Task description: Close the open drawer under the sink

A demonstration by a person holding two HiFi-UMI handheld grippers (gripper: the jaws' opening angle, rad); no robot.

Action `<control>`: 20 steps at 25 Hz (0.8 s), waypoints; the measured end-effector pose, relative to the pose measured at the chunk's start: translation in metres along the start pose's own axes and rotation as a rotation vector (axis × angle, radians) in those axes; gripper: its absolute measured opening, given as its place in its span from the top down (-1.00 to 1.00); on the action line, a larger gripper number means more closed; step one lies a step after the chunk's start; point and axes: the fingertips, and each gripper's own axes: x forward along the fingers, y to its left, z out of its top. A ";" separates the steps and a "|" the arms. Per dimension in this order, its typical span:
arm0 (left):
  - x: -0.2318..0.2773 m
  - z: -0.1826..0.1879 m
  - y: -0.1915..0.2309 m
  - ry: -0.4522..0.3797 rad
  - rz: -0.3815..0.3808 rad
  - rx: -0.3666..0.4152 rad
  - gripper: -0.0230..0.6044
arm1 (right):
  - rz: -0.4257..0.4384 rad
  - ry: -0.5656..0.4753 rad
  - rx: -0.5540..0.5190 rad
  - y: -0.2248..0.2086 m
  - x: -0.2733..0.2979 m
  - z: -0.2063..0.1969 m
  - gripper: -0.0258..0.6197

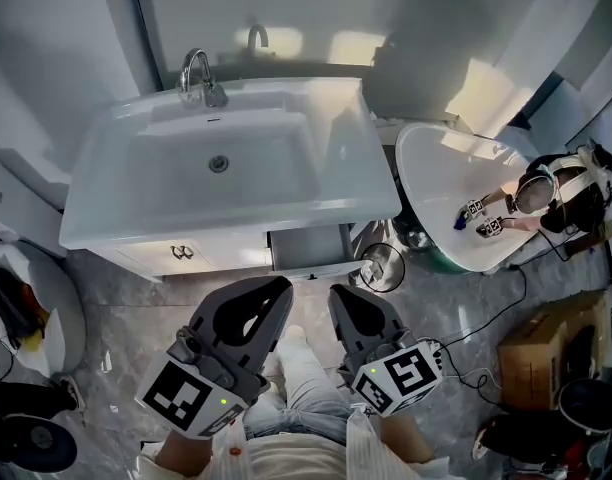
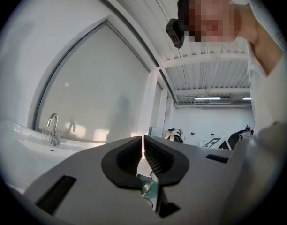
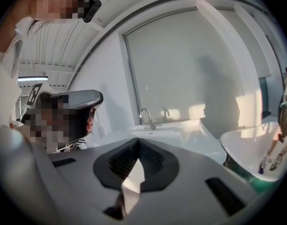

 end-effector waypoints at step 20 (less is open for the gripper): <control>0.084 0.015 0.049 0.005 0.004 0.021 0.85 | 0.014 0.008 -0.016 -0.066 0.063 0.041 0.89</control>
